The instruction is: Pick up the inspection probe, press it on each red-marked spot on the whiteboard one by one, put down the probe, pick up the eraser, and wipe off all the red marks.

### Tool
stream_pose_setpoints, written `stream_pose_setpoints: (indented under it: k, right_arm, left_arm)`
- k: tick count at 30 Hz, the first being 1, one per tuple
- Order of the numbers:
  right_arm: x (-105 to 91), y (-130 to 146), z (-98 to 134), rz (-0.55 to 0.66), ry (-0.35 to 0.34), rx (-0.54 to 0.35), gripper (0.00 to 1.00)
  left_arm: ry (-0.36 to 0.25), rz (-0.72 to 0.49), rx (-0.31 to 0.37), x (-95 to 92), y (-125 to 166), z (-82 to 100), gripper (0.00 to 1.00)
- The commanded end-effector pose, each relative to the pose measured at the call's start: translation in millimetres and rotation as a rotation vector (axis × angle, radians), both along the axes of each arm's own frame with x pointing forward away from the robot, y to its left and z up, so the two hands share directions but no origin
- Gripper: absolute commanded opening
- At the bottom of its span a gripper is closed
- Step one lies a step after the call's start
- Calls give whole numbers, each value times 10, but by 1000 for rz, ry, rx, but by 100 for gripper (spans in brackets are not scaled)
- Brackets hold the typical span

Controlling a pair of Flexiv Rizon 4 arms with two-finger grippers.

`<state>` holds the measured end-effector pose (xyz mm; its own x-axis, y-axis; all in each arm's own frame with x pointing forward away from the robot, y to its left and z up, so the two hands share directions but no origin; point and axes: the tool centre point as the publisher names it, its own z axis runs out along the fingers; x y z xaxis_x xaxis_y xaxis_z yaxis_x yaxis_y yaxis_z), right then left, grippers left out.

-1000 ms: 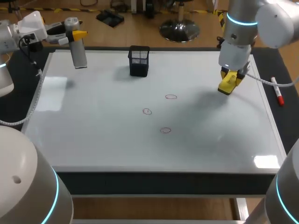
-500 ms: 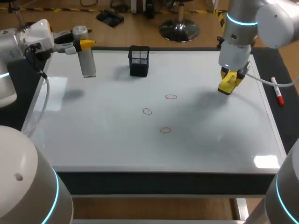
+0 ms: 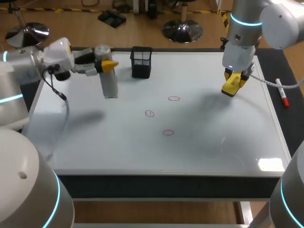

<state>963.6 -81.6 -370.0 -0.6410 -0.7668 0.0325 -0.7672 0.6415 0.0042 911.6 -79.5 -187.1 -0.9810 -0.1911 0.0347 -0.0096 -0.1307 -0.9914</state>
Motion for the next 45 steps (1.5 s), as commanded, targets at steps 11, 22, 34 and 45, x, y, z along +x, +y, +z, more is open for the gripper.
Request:
stream_pose_setpoints:
  k: [11, 22, 34, 45]
  right_arm:
    - [0, -4, 5, 1, -1, -3, 0]
    - [0, -4, 5, 1, -1, -3, 0]
    - [0, -4, 5, 1, -1, -3, 0]
    - [0, -4, 5, 1, -1, -3, 0]
  left_arm:
    - [12, 41, -14, -432, -566, -199, 0]
    - [1, 22, 9, -434, -905, -274, 0]
    - [6, 0, 1, -303, -1204, -449, 0]
    - [20, -8, 10, -159, -1302, -583, 0]
